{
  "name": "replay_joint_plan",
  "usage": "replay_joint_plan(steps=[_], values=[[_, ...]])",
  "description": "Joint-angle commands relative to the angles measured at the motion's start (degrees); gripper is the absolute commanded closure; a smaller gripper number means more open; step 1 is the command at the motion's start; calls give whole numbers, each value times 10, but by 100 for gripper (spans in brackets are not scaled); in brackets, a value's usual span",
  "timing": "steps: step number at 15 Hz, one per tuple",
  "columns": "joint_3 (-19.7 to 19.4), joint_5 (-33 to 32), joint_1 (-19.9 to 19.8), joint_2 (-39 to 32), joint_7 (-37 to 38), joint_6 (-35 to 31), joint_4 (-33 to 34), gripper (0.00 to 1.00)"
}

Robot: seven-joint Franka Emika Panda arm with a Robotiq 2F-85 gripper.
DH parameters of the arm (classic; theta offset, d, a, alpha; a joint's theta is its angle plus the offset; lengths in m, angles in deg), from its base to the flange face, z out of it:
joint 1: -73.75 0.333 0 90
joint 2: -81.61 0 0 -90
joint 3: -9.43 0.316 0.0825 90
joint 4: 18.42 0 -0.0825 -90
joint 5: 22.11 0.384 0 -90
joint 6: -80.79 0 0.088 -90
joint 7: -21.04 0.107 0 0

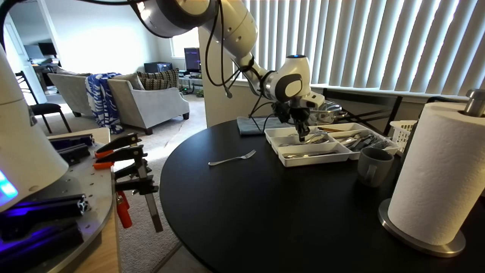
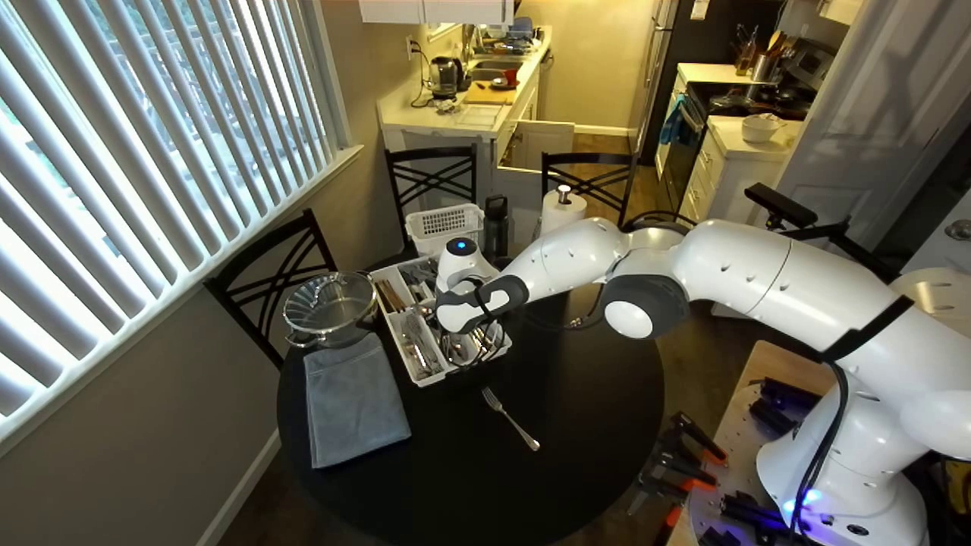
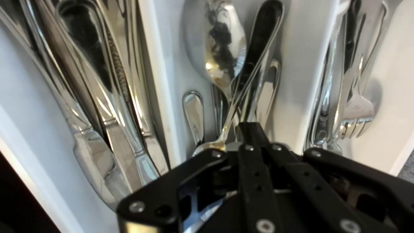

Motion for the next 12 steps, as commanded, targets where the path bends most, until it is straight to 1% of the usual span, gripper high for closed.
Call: replay_joint_plan(steps=[1, 3, 4, 5, 10, 11, 12], values=[[-8, 1, 1, 14, 10, 2, -22, 100], [-5, 3, -3, -1, 7, 27, -4, 100], [-7, 1, -3, -5, 7, 50, 2, 74], [-4, 1, -5, -11, 3, 66, 8, 73], [22, 3, -17, -46, -15, 120, 68, 44], [25, 2, -15, -20, -15, 109, 29, 37], [27, 2, -15, -21, -14, 110, 33, 32]])
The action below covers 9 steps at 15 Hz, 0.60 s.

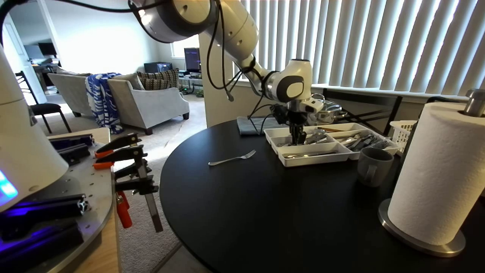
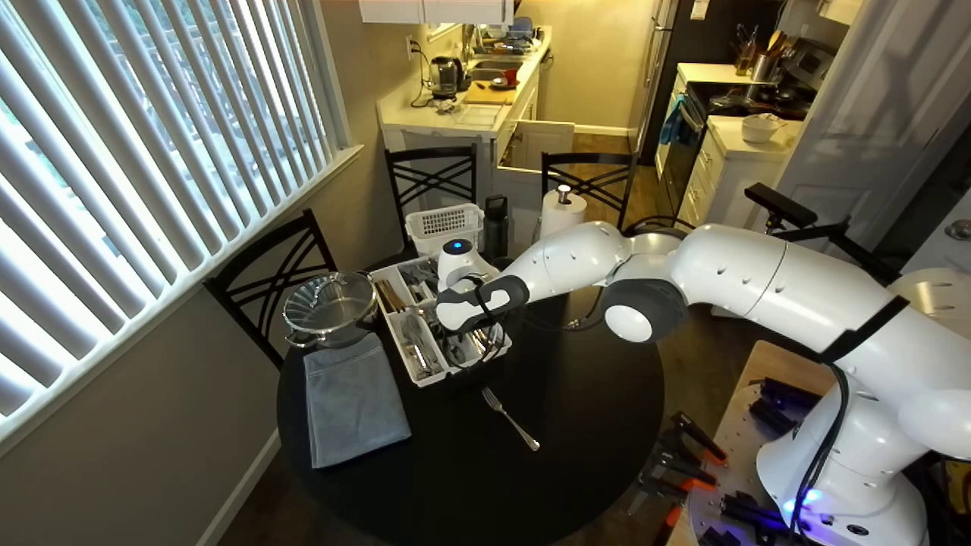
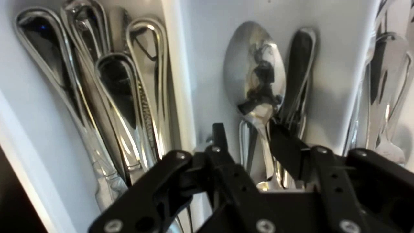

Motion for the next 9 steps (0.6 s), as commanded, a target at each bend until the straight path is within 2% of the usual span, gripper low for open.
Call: replay_joint_plan(steps=[1, 4, 5, 6, 7, 9], values=[[19, 3, -7, 0, -13, 10, -6, 25], [22, 3, -7, 0, -10, 7, -5, 5], [21, 2, -7, 1, -11, 11, -5, 5], [22, 2, -7, 2, -12, 11, -6, 14], [22, 1, -6, 2, -12, 11, -7, 47], [23, 1, -6, 2, -14, 11, -8, 47]])
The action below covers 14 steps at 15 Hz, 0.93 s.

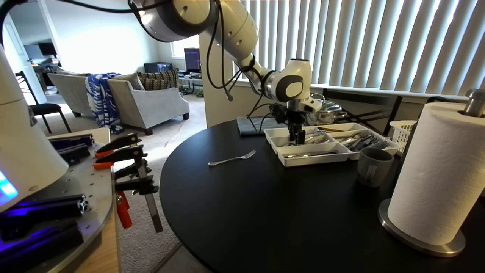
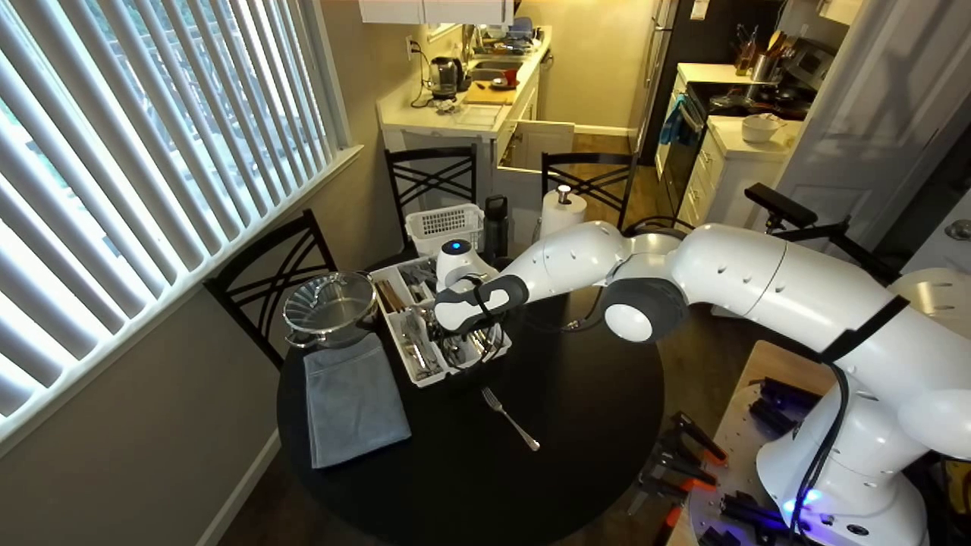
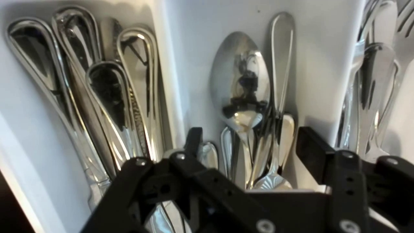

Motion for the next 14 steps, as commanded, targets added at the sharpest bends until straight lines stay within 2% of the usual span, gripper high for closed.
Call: replay_joint_plan(steps=[1, 7, 8, 10, 11, 14], values=[[14, 2, -5, 0, -13, 6, -8, 53], [9, -6, 5, -4, -12, 22, -2, 93], [8, -7, 7, -4, -12, 22, -1, 97], [4, -11, 10, -4, -8, 19, 5, 100], [-1, -15, 11, -4, -3, 15, 10, 96], [-19, -20, 19, 26, 11, -13, -26, 96]])
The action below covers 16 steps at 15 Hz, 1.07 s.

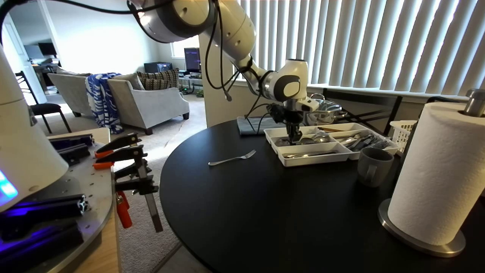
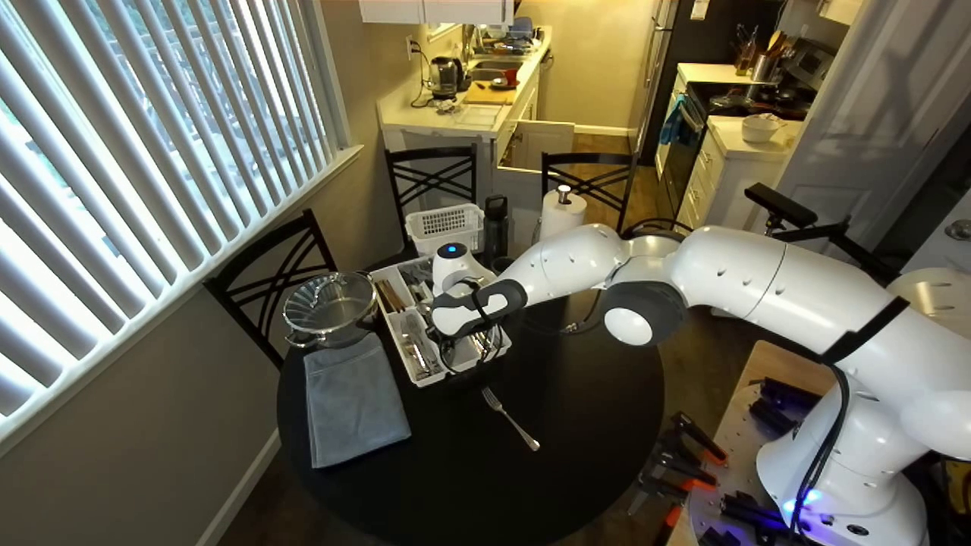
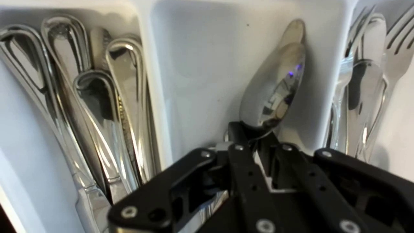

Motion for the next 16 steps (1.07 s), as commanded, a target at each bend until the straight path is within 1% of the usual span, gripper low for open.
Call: replay_joint_plan(steps=[1, 4, 7, 10, 13, 16], values=[[-28, -12, 12, 43, 17, -24, -45, 96], [-48, -11, 24, 78, 18, -46, -79, 96], [-58, -7, 34, 116, 9, -79, -121, 96], [-71, -6, 47, 173, 7, -133, -190, 96], [-86, -6, 61, 218, 8, -163, -251, 96], [-72, -9, 56, 232, 3, -171, -278, 96]])
